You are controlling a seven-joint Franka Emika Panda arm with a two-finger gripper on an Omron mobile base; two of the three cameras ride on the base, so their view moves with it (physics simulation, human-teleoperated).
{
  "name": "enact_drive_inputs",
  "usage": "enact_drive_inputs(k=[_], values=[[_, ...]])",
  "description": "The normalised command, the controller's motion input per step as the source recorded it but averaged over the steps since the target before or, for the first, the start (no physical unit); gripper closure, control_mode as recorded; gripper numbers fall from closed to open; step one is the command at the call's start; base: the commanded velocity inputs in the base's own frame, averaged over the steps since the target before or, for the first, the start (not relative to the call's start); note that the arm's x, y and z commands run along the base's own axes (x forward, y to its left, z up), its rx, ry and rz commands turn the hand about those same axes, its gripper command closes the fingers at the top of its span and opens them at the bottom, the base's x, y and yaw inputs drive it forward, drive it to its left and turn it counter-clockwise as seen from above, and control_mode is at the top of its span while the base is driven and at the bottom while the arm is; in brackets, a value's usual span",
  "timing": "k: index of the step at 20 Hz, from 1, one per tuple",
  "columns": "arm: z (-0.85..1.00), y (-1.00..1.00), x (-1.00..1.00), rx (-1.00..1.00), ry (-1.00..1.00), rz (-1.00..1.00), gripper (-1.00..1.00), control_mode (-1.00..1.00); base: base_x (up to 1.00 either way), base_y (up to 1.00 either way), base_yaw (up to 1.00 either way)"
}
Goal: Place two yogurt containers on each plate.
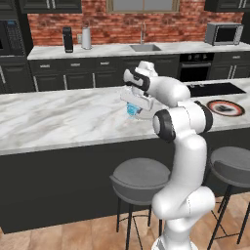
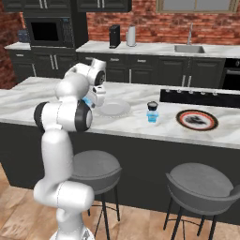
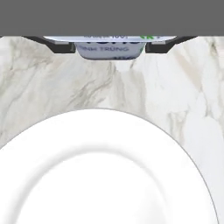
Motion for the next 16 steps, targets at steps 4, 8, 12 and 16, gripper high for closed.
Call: enact_drive_inputs(k=[4, 8, 12, 16], values=[[-0.02, -0.44, 0.41, 0.0, 0.0, -0.05, 1.0, -1.0, 0.0, 0.0, 0.0], [-0.05, -0.39, 0.44, 0.0, 0.0, -0.08, 1.0, -1.0, 0.0, 0.0, 0.0], [-0.23, -0.17, 0.33, 0.0, 0.0, -0.1, 1.0, -1.0, 0.0, 0.0, 0.0], [-0.21, -0.01, 0.29, 0.0, 0.0, -0.09, 1.0, -1.0, 0.0, 0.0, 0.0]])
